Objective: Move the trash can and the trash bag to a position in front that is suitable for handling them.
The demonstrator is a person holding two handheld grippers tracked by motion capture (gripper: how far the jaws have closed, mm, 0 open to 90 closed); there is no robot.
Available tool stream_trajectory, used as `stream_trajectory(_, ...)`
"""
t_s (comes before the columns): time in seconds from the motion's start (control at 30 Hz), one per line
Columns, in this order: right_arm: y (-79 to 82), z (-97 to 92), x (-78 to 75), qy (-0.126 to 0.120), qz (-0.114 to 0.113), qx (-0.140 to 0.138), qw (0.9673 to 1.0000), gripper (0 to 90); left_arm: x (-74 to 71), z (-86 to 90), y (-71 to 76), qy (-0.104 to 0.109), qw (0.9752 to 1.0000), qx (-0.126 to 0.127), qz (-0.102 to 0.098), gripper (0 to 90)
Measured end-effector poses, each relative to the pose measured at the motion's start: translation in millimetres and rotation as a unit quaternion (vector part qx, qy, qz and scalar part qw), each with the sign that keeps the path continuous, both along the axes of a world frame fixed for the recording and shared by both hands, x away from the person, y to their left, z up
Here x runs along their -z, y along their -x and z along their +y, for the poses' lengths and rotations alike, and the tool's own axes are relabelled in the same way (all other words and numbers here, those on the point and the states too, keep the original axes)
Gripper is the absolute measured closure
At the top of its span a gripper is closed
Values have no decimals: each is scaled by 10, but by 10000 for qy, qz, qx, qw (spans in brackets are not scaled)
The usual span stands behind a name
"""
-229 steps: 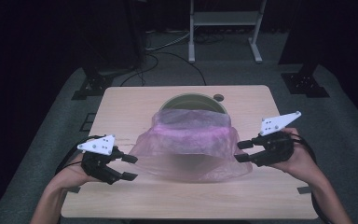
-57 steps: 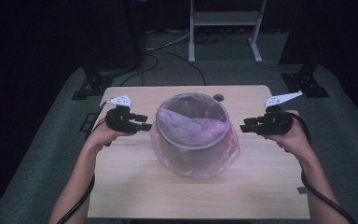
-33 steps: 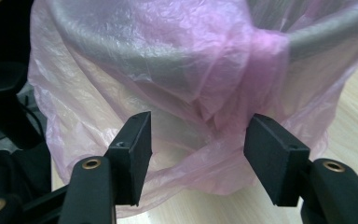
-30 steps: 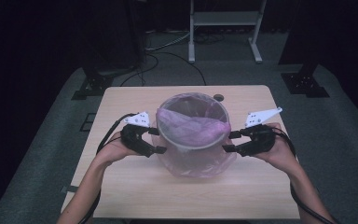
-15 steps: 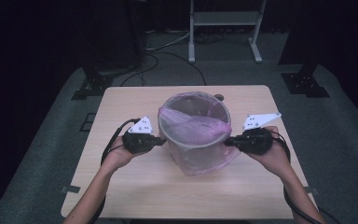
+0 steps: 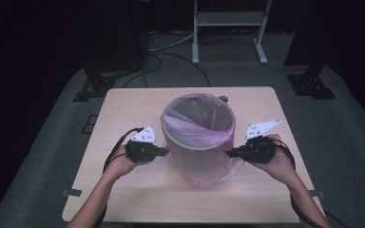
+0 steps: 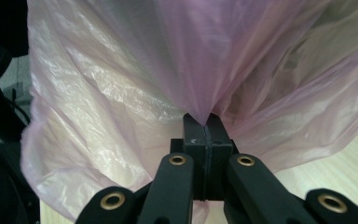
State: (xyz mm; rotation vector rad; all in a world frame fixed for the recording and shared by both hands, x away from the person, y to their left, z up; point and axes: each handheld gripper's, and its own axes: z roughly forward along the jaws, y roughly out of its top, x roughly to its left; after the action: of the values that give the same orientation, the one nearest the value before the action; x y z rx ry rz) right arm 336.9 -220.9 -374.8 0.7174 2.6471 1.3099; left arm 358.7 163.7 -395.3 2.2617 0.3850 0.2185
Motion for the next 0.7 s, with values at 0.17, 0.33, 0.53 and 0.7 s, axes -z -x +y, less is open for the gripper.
stream_trajectory(0.17,3,9,51,120,72,-59,9999,900,76,31,1,-35,9999,-45,112,900)
stream_trajectory(0.33,6,10,80,233,126,-86,9996,900,150,44,13,-193,9997,-62,131,900)
stream_trajectory(0.53,23,-3,148,300,202,-93,9993,900,231,88,23,-196,9994,-117,248,900)
stream_trajectory(0.7,20,-13,183,311,249,-95,9992,900,284,112,37,-217,9992,-127,326,900)
